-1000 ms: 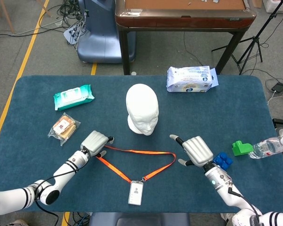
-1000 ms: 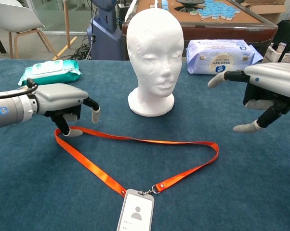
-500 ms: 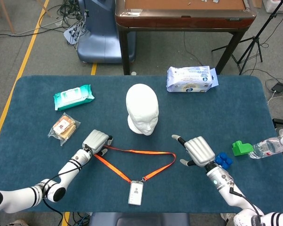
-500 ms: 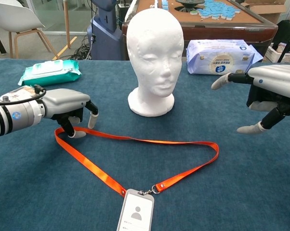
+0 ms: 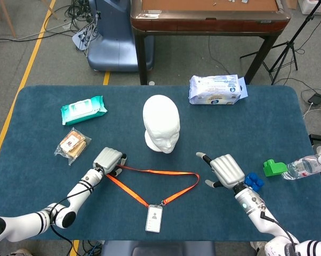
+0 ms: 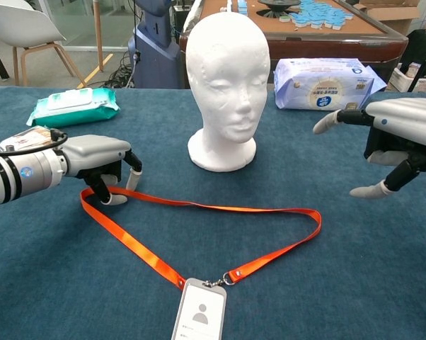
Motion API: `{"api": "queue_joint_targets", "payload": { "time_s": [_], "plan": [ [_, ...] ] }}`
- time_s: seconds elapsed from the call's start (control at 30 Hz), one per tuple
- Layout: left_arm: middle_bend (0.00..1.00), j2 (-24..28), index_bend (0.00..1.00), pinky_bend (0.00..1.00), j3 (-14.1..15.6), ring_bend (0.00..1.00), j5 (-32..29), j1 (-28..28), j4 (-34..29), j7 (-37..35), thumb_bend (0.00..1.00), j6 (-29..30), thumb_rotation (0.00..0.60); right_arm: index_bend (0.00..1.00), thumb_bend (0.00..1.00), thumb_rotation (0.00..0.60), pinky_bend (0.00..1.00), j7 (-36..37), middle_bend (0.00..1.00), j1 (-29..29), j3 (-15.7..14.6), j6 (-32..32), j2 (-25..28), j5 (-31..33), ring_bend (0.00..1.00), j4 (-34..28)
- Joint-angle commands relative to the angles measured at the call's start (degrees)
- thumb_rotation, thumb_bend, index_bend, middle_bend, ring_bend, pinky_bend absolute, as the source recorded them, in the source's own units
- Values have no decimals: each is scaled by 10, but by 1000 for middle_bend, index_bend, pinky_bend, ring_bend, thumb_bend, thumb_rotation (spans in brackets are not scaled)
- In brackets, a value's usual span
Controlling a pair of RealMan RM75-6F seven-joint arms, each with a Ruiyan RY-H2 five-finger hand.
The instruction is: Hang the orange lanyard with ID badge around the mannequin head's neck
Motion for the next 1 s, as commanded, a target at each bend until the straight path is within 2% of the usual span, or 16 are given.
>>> {"api": "queue_joint_targets", "payload": {
  "time_s": [0.03,0.53,0.87,1.0],
  "plan": [
    [1000,-2,543,1000,-1,1000,4,1,3,-5,284,2,600,176,144,600,1000,-3,986,0,0,0,-1,2,1000,1],
    [1000,-18,594,1000,-10,1000,5,3,19,-35,301,-7,600,176,163,600,1000,-30,987,-5,-2,-4,2,23,1000,-3],
    [1000,-12,607,1000,-11,1000,9,3,13,-40,360,-11,600,244,313,600,1000,-73,989,11,-3,-36,-14,62,1000,1],
    [1000,-10,598,1000,-11,1000,6,3,9,-38,360,-15,600,284,321,600,1000,-92,995,23,4,-47,-38,84,1000,14]
  ]
}}
